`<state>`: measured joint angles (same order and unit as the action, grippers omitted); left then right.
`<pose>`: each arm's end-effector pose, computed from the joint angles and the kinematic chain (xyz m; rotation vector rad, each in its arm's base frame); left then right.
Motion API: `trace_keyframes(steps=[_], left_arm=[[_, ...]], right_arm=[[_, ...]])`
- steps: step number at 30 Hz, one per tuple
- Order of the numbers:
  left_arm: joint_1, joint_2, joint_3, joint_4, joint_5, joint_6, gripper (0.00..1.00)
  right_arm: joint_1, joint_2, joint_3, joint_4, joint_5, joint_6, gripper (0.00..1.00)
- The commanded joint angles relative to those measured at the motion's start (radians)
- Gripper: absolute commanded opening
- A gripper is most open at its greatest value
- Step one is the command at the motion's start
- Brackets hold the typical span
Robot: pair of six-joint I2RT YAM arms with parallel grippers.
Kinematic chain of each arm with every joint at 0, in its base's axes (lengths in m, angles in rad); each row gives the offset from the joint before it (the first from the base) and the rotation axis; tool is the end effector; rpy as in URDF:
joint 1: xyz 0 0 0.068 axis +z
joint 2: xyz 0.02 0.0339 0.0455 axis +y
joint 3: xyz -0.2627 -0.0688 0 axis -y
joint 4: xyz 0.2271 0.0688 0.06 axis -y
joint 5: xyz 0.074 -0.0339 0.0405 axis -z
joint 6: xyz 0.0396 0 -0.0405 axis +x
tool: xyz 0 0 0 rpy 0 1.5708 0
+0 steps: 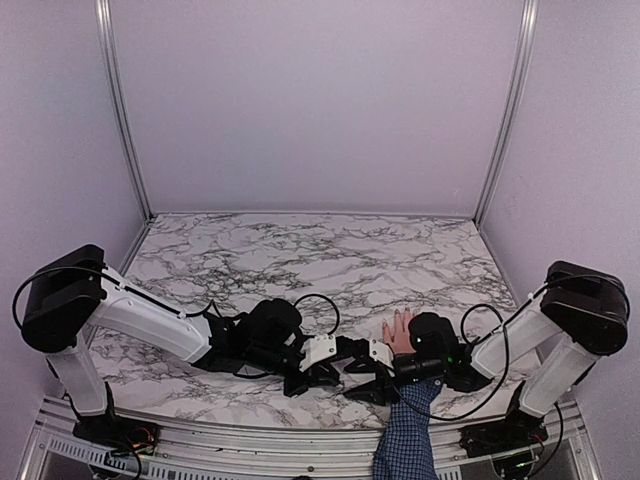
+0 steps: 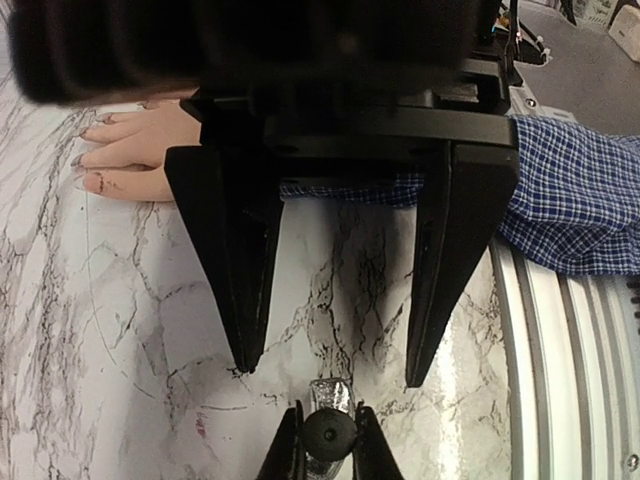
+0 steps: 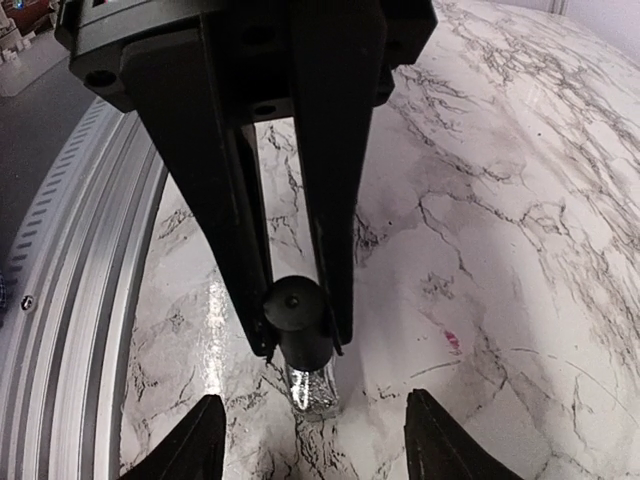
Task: Paint the nails
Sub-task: Pick up the nail polish bottle from the center of the board.
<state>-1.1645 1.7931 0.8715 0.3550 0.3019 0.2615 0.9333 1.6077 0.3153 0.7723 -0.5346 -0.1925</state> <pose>0.1304 -0.3329 0.1651 1.5943 1.5599 -0.8367 0.1288 0.2077 0.1204 -1.4311 1.6306 0.9966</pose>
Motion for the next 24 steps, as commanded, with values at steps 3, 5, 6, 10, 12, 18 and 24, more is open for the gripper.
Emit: trace_keyframes(steps=[3,5,6,10,12,18,24], left_arm=[[-0.004,-0.020,0.013,0.033,-0.038,-0.009,0.00],[-0.004,-0.059,-0.001,0.035,-0.055,-0.025,0.00],[-0.004,-0.086,-0.012,0.036,-0.072,-0.037,0.00],[0.000,-0.231,-0.049,0.038,-0.105,-0.096,0.00],[0.001,-0.297,-0.060,0.036,-0.094,-0.133,0.00],[0.014,-0.424,-0.030,-0.062,-0.079,-0.192,0.00],[0.020,-0.458,0.015,-0.145,-0.093,-0.221,0.00]], right_arm=[[0.005,-0.047,-0.023,0.066,0.017,0.020,0.60],[0.003,-0.064,-0.030,0.081,0.013,0.026,0.61],[0.004,-0.074,-0.033,0.089,0.009,0.031,0.61],[0.005,-0.121,-0.035,0.157,-0.011,0.068,0.63],[0.004,-0.144,-0.027,0.193,-0.021,0.084,0.63],[0.008,-0.220,0.037,0.183,-0.028,0.103,0.65],[0.015,-0.285,0.112,0.106,-0.051,0.096,0.65]])
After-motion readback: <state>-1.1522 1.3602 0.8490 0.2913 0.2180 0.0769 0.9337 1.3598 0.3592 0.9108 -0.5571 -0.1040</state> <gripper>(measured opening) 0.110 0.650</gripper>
